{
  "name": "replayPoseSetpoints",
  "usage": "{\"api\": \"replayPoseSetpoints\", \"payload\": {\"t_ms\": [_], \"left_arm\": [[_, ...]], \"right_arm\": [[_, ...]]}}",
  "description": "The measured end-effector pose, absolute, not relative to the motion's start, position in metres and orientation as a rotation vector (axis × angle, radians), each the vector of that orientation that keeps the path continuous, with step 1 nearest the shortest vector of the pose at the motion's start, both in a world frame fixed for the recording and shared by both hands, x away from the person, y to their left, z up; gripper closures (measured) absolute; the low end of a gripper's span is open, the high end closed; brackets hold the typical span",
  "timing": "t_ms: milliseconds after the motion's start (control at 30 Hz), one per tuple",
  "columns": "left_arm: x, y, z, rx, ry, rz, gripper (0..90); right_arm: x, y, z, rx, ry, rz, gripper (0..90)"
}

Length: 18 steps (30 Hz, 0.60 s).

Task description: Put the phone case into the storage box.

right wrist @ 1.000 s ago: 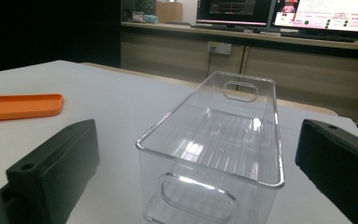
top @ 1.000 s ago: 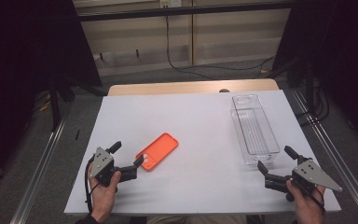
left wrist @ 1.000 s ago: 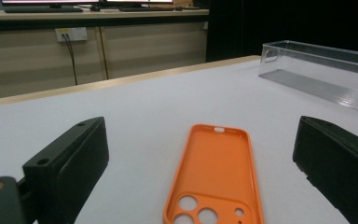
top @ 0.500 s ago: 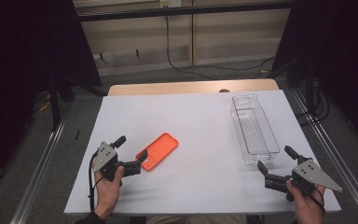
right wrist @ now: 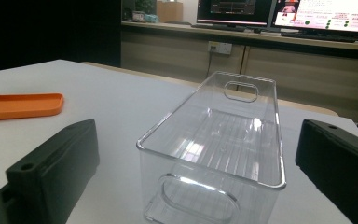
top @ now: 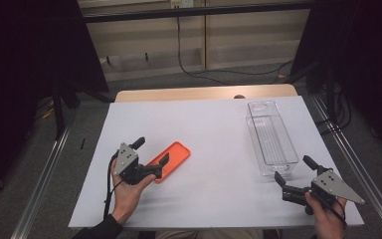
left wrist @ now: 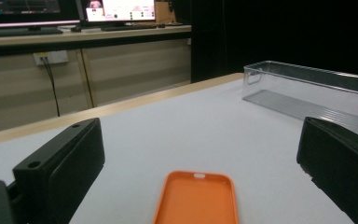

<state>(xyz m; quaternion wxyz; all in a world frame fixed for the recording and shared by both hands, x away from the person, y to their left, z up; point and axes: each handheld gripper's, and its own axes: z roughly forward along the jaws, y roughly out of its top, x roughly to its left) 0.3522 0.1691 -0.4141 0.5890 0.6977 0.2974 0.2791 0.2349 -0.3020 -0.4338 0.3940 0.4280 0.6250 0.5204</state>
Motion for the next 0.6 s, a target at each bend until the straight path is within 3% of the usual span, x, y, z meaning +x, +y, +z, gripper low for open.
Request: {"api": "replayPoseSetpoints", "payload": {"t_ms": [233,600], "left_arm": [[0.3613,0.1605,-0.4128,1.605,0.683,0.63,2.1],[0.3611,0.1617,-0.4125,1.587,0.668,0.526,29.6]], "right_arm": [[0.2345,-0.3022,-0.4338,1.084,1.585,1.32,0.0],[0.2335,-0.3014,-0.4336,1.081,1.588,1.329,0.0]]}}
